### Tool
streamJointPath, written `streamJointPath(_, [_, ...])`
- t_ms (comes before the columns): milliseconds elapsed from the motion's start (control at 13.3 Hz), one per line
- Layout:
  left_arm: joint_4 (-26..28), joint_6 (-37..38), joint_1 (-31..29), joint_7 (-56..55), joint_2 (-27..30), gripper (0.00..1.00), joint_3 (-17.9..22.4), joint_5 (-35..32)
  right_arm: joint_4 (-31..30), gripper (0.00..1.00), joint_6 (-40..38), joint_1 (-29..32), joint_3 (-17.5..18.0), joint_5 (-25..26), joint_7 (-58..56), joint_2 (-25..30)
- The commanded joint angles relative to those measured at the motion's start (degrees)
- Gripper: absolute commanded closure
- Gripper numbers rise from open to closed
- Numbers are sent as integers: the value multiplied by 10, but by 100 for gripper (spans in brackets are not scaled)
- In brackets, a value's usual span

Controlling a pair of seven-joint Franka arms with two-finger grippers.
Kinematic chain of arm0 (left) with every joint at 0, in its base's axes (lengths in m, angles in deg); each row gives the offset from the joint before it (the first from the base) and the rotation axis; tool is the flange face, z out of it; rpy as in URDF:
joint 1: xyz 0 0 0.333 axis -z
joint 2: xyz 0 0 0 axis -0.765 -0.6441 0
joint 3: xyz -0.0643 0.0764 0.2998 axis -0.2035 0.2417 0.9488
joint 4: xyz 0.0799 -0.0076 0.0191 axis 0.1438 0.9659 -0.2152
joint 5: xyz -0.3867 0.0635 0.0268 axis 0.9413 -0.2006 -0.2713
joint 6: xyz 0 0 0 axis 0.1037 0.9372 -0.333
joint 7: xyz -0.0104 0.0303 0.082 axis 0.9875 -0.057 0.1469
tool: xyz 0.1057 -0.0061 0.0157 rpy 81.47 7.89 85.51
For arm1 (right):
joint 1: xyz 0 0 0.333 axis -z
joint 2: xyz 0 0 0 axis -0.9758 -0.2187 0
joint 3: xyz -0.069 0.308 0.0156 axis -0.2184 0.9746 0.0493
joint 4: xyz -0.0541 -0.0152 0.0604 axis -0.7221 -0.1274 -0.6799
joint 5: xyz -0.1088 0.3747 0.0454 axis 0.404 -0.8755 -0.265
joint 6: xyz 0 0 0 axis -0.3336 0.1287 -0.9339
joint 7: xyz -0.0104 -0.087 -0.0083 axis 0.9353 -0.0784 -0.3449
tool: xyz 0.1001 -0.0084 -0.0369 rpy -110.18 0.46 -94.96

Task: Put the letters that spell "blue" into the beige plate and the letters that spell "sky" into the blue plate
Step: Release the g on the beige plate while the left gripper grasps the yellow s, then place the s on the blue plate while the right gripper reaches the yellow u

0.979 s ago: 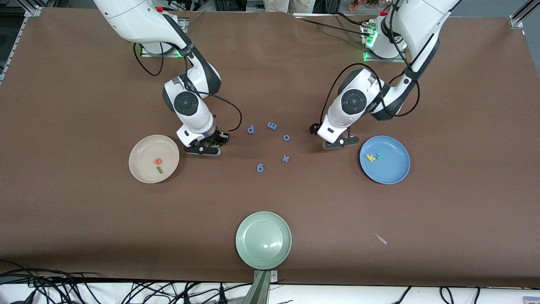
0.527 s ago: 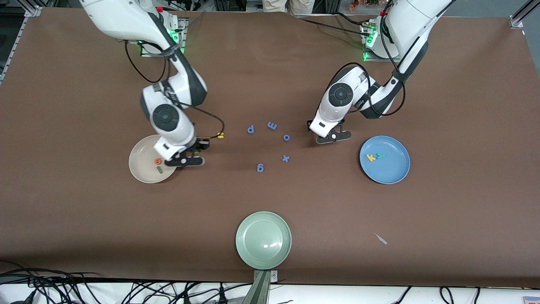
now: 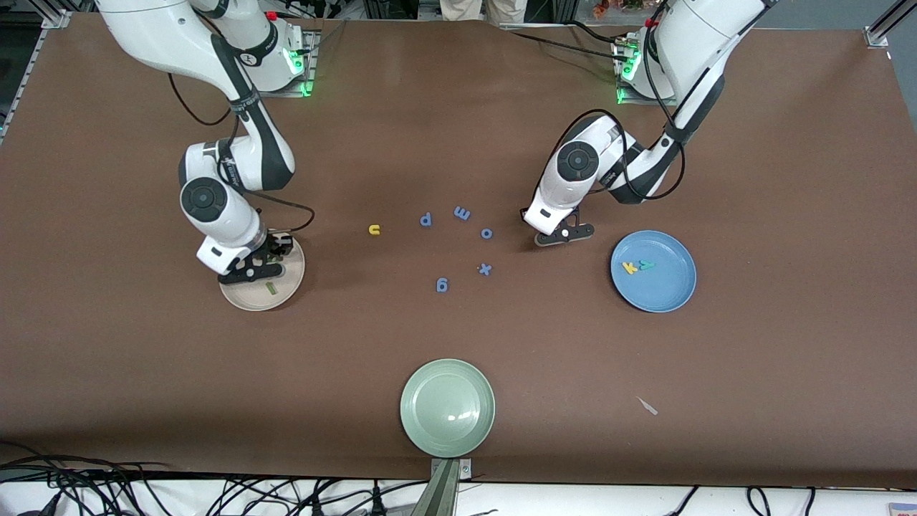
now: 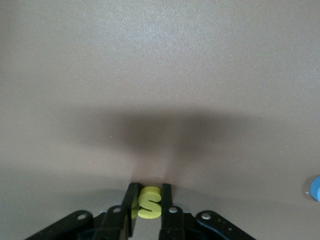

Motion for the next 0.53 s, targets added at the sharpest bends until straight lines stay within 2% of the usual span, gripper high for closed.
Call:
streamJointPath(0, [2, 10, -4, -14, 7, 95, 2, -21, -28, 66, -14, -4, 0, -25, -1, 41])
streamJointPath(75, [-2, 21, -7, -10, 14, 96, 1, -21, -26, 27, -21, -4, 0, -28, 1, 46])
streamJointPath(151, [-7, 47, -7, -7, 25, 99, 1, -22, -21, 2, -28, -4, 3, -41, 15, 47])
streamJointPath(452, [-112, 238, -49, 148, 44, 99, 2, -19, 6, 1, -63, -7, 54, -46, 108, 50])
